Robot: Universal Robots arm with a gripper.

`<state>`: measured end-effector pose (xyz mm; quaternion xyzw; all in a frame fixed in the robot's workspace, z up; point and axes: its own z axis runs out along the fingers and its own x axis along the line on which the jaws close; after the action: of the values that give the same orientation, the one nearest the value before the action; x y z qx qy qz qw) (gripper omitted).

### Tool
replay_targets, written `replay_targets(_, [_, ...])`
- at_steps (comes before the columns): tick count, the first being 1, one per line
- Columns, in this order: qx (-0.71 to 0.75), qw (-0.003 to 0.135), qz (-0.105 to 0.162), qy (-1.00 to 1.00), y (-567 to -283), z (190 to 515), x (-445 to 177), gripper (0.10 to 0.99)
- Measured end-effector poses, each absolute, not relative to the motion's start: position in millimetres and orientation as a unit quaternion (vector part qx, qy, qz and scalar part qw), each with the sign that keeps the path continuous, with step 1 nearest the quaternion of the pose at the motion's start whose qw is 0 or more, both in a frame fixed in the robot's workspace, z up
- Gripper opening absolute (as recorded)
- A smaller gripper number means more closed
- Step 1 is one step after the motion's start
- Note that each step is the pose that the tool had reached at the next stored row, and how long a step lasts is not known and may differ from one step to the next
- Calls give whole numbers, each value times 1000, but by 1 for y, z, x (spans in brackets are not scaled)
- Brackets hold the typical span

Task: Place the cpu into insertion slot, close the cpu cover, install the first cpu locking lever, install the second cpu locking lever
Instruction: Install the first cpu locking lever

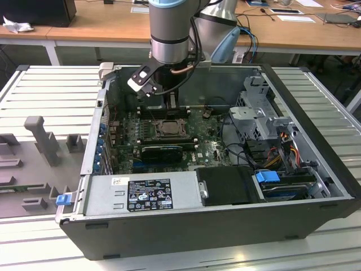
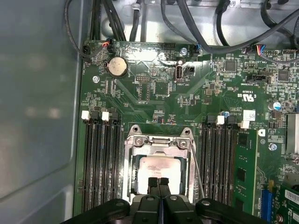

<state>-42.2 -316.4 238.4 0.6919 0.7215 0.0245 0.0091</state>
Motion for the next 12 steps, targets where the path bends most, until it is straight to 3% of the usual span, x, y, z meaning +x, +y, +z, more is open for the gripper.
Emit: replay_targets(12, [692, 9, 24, 722, -316, 254, -42, 106])
